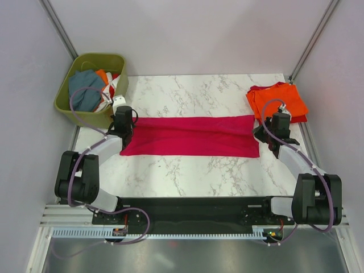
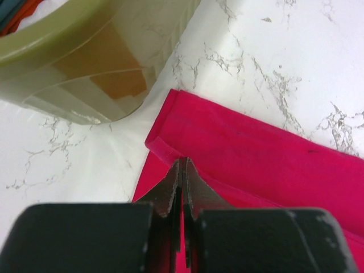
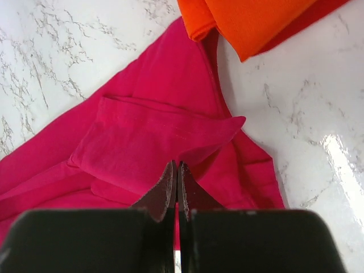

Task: Fold and stack the t-shirts
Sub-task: Fold the tshirt

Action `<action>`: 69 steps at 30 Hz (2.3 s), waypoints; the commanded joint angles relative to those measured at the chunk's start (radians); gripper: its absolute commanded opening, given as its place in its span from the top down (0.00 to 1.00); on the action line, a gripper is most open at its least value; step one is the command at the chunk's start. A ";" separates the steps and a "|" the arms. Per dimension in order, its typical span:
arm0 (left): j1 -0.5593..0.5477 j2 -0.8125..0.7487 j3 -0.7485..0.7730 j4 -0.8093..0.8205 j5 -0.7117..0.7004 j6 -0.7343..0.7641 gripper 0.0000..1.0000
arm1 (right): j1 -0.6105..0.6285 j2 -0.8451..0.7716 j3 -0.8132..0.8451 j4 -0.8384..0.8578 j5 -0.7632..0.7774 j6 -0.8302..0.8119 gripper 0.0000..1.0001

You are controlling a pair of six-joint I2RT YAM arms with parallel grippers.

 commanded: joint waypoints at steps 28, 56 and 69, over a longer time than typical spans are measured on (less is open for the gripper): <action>-0.230 -0.152 0.111 -0.185 0.300 -0.164 0.44 | 0.163 0.208 0.207 0.054 0.049 -0.059 0.50; -0.442 0.684 0.819 -0.223 0.788 -0.353 0.60 | 0.201 0.635 0.473 0.033 -0.134 -0.090 0.48; -0.433 0.796 0.874 -0.324 0.819 -0.414 0.66 | 0.233 0.636 0.505 -0.059 -0.065 -0.133 0.57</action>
